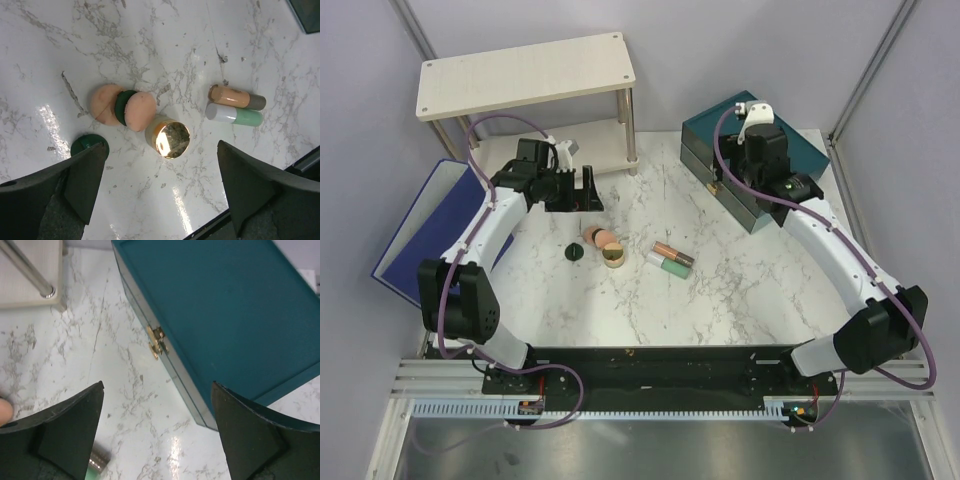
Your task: Organize the makeup
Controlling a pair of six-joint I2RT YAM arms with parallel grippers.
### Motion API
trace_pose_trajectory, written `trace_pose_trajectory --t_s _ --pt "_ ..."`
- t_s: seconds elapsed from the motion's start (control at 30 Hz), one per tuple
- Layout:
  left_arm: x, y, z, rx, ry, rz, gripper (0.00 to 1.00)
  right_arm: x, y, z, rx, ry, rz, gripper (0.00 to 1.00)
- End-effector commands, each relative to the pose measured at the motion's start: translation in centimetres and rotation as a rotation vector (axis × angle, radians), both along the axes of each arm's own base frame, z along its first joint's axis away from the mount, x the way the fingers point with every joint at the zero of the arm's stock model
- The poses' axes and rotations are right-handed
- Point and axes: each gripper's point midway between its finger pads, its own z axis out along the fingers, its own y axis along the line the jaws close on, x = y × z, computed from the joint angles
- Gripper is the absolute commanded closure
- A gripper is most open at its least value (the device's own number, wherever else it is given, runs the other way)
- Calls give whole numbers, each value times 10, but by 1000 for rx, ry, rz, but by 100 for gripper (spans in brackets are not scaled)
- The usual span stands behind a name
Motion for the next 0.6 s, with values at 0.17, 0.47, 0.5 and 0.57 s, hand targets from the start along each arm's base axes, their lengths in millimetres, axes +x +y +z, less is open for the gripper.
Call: trace_pose_trajectory --t_s 0.17,0.47,0.5,0.57 --pt "12 -83 63 -476 -51 -178 1 34 -23 28 -6 -75 -75 2" --pt "31 -179 76 -810 68 -279 11 68 -50 -5 121 31 -105 2" --pt "40 -195 77 -862 88 -298 18 72 -52 -13 121 48 -111 2" --pt "46 -210 74 -910 156 -291 21 77 -59 -18 134 59 -118 2"
